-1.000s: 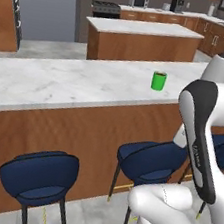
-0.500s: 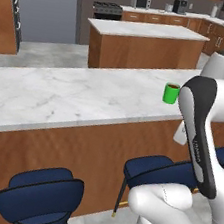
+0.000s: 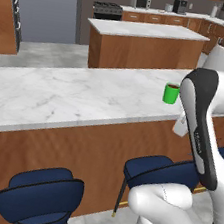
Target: Pick up the marshmallow and place it in the cup of hot chocolate on the dining counter.
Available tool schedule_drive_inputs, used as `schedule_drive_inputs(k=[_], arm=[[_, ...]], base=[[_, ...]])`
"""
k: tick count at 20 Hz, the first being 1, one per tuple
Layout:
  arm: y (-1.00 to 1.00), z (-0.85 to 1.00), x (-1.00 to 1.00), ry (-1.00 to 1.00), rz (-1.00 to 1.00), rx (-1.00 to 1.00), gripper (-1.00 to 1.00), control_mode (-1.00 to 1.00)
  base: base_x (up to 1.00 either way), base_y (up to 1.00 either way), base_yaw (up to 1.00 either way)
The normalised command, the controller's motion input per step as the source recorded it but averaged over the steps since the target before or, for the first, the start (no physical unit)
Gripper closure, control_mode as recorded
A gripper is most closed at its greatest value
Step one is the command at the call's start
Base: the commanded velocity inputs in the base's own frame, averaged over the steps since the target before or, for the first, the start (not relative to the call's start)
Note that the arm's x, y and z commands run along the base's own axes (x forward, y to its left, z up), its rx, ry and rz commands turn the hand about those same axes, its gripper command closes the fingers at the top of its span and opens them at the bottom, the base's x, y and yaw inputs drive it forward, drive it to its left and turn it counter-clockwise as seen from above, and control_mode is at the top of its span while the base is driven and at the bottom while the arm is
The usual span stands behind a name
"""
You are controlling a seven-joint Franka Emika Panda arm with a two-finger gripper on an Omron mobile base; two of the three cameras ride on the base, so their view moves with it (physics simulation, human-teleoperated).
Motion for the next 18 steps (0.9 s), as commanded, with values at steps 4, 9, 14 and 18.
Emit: schedule_drive_inputs(k=[4,9,14,18], arm=[[0.0,0.21,0.46,0.12,-0.29,0.0,1.0,-1.0],[0.0,0.03,0.71,0.11,-0.19,0.0,1.0,-1.0],[-0.2,-0.01,0.39,0.02,-0.04,0.0,1.0,-1.0],[-0.15,0.0,0.11,0.0,0.0,0.01,1.0,-1.0]], base=[[0.0,0.0,0.0],[0.0,0.0,0.0],[0.0,0.0,0.0],[0.0,0.0,0.0]])
